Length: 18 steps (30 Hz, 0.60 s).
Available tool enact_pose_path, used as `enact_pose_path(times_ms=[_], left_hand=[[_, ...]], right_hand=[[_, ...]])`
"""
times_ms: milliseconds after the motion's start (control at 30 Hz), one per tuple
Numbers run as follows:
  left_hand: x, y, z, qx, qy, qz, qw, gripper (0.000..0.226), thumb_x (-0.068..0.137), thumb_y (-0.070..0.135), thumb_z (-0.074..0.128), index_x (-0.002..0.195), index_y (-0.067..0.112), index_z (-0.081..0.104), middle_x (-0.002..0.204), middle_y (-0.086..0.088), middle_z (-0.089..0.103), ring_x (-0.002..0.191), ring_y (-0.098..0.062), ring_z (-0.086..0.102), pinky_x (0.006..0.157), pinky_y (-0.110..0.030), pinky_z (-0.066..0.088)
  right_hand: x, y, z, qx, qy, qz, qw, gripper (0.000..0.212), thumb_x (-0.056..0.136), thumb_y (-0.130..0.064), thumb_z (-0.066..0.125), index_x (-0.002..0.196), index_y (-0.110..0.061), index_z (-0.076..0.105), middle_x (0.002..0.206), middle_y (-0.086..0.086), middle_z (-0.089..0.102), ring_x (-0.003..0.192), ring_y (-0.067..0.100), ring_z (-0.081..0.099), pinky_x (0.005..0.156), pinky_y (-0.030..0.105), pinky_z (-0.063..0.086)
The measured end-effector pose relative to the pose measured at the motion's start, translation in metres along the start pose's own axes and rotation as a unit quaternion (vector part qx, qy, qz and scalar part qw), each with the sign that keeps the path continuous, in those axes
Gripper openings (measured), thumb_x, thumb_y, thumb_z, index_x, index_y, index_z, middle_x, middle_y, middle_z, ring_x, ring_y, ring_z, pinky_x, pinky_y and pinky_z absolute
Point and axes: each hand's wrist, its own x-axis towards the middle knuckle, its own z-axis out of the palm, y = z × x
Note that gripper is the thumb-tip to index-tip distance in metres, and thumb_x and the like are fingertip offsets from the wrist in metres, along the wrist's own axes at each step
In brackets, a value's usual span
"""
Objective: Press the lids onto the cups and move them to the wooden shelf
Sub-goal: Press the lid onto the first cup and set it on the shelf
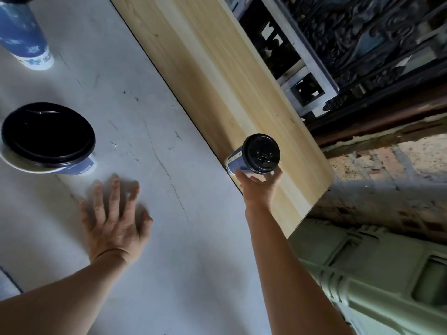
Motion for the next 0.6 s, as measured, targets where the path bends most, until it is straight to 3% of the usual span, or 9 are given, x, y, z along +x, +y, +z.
enact_pose_path(times_ms=[133, 267, 500, 600], left_hand=[[0.000, -0.002, 0.003, 0.001, -0.001, 0.006, 1.000, 0.080, 0.079, 0.053, 0.038, 0.154, 0.024, 0.040, 0.170, -0.011, 0.016, 0.155, -0.042, 0.002, 0.122, -0.056, -0.006], [0.000, -0.002, 0.004, -0.020, -0.006, 0.003, 1.000, 0.083, 0.077, 0.052, 0.040, 0.155, 0.024, 0.036, 0.169, -0.013, 0.017, 0.154, -0.043, 0.004, 0.118, -0.065, 0.006], [-0.003, -0.012, 0.011, -0.032, -0.058, 0.000, 0.998, 0.081, 0.082, 0.051, 0.037, 0.158, 0.024, 0.029, 0.172, -0.010, 0.001, 0.157, -0.037, -0.013, 0.118, -0.073, 0.005], [0.001, -0.009, 0.000, -0.069, -0.095, 0.009, 0.993, 0.071, 0.088, 0.047, 0.035, 0.155, 0.024, 0.029, 0.170, -0.013, 0.003, 0.156, -0.040, -0.007, 0.117, -0.075, 0.004]], right_hand=[[-0.008, 0.002, -0.005, 0.000, 0.019, 0.028, 0.999, 0.078, 0.069, -0.013, 0.085, 0.128, -0.038, 0.039, 0.122, -0.016, 0.055, 0.097, 0.009, 0.057, 0.065, 0.034, 0.055], [-0.025, 0.013, -0.005, -0.028, 0.045, 0.054, 0.997, 0.077, 0.073, -0.016, 0.082, 0.134, -0.035, 0.039, 0.118, -0.014, 0.054, 0.100, 0.009, 0.059, 0.073, 0.041, 0.060], [-0.096, 0.041, 0.027, -0.046, 0.067, 0.141, 0.987, 0.049, 0.084, -0.011, 0.068, 0.124, -0.031, 0.049, 0.111, -0.009, 0.061, 0.098, 0.019, 0.066, 0.080, 0.044, 0.060], [-0.148, 0.047, 0.049, -0.075, 0.047, 0.165, 0.982, 0.043, 0.086, -0.013, 0.064, 0.124, -0.030, 0.053, 0.110, -0.011, 0.064, 0.094, 0.018, 0.069, 0.076, 0.038, 0.059]])
